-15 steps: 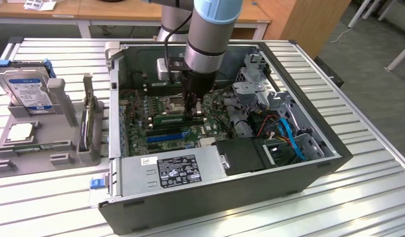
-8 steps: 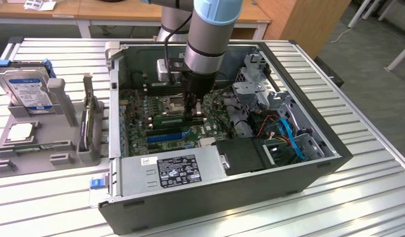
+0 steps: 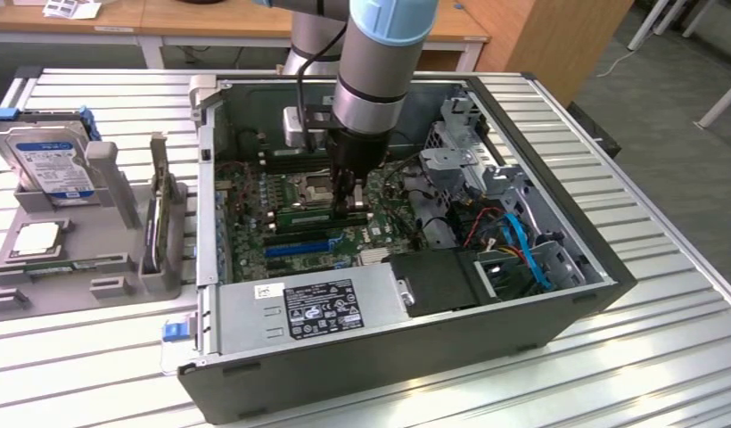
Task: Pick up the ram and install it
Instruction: 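Insert the ram into the slot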
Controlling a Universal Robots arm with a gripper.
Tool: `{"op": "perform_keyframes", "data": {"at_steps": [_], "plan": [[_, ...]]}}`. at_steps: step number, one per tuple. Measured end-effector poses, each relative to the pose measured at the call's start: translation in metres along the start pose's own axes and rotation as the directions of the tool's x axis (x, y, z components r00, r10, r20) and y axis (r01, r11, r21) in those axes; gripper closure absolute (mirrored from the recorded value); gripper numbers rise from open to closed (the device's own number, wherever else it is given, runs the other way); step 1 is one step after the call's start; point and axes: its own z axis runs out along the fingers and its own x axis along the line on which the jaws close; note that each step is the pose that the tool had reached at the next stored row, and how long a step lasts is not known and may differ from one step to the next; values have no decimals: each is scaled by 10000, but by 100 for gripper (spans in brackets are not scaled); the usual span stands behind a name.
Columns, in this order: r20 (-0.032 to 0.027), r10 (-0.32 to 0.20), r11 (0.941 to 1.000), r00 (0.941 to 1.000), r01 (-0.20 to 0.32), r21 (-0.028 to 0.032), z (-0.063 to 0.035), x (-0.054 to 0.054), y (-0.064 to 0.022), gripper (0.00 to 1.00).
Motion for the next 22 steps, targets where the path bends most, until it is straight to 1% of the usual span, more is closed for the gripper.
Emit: {"op": "perform_keyframes", "data": {"at_steps": [18,22], "plan": [[-3,0,10000,10000,0,-2,24,1,11,86],[-1,-1,10000,10000,1,-3,1,0,12,86]]}}
